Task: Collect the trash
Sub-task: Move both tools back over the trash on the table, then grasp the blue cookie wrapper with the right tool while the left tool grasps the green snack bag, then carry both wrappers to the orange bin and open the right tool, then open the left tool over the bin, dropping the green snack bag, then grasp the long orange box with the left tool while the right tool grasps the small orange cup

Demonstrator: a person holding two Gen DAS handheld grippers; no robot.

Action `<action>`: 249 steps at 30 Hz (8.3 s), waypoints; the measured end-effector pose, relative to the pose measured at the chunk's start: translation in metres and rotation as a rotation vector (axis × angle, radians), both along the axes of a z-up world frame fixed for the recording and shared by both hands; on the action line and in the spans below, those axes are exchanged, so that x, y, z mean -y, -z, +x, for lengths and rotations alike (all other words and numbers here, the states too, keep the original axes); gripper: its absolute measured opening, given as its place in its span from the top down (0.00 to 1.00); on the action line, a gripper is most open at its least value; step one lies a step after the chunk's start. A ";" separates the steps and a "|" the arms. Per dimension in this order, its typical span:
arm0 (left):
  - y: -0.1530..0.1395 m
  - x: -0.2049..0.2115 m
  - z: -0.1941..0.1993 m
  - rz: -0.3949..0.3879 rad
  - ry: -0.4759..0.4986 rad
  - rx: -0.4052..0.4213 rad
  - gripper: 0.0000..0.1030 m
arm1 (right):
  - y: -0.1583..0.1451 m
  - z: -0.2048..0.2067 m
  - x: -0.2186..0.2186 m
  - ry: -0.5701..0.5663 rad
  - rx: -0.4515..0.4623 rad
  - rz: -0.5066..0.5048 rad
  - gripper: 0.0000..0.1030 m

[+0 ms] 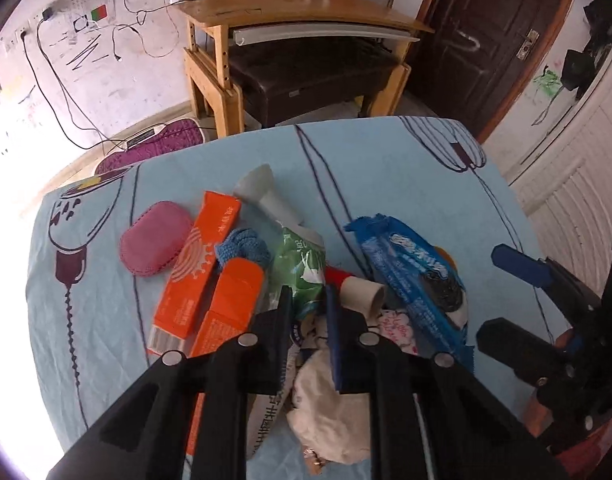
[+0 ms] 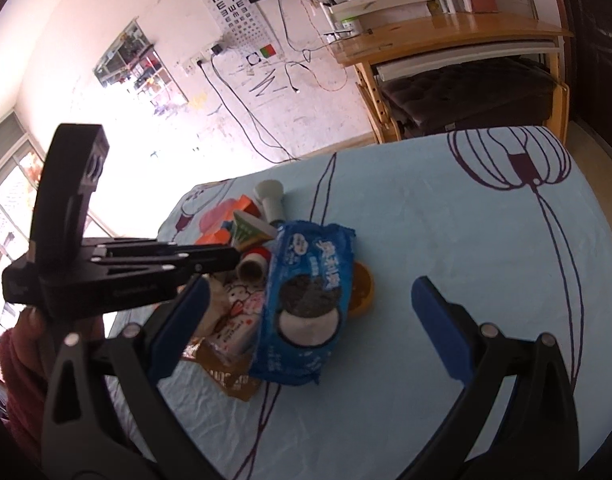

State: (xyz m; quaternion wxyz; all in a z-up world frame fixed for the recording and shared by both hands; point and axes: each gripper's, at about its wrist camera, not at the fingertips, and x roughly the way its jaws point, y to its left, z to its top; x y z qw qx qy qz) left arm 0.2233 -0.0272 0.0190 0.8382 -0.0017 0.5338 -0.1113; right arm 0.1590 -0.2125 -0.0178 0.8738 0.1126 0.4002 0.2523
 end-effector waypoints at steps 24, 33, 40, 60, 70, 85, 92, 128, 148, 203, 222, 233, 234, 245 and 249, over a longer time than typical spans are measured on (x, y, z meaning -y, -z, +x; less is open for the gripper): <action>0.024 -0.027 -0.006 -0.065 -0.098 -0.023 0.84 | -0.006 0.020 -0.031 -0.082 -0.038 -0.074 0.12; 0.005 -0.039 -0.021 -0.071 -0.126 0.026 0.91 | 0.016 0.034 -0.050 -0.092 -0.058 -0.270 0.44; -0.003 -0.049 -0.026 -0.096 -0.130 0.045 0.91 | 0.018 0.034 -0.039 -0.049 -0.025 -0.278 0.76; -0.024 -0.038 -0.030 -0.039 -0.109 0.049 0.91 | -0.009 0.014 -0.010 -0.059 0.039 -0.111 0.83; 0.009 -0.024 -0.003 0.071 -0.136 -0.031 0.79 | -0.002 0.013 -0.010 -0.056 0.040 -0.121 0.83; 0.016 -0.042 -0.006 -0.001 -0.215 -0.014 0.78 | 0.004 0.012 -0.005 -0.038 0.036 -0.094 0.83; -0.018 -0.045 -0.014 -0.039 -0.211 0.052 0.79 | -0.001 0.010 0.012 -0.010 0.051 -0.052 0.83; -0.044 0.338 -0.002 0.039 0.291 0.048 0.79 | 0.074 -0.027 0.310 0.539 0.059 0.004 0.83; -0.008 0.420 -0.003 0.057 0.355 -0.005 0.79 | 0.100 -0.045 0.368 0.629 0.012 0.055 0.43; -0.041 -0.048 -0.031 -0.006 -0.221 0.133 0.18 | 0.008 0.012 0.039 0.016 0.105 -0.121 0.22; 0.037 -0.093 -0.032 0.067 -0.338 0.048 0.41 | 0.040 0.041 -0.005 -0.050 -0.023 -0.151 0.22; 0.036 -0.083 -0.039 0.125 -0.342 0.084 0.72 | 0.040 0.030 -0.028 -0.073 0.037 -0.286 0.51; 0.036 -0.084 -0.041 0.129 -0.341 0.085 0.77 | 0.039 0.028 -0.029 -0.078 0.043 -0.300 0.58; 0.027 -0.085 -0.045 0.047 -0.315 0.083 0.82 | 0.023 0.020 0.000 -0.057 0.069 -0.156 0.61; 0.011 -0.082 -0.049 0.026 -0.305 0.111 0.82 | 0.007 0.005 0.027 -0.004 0.118 -0.054 0.61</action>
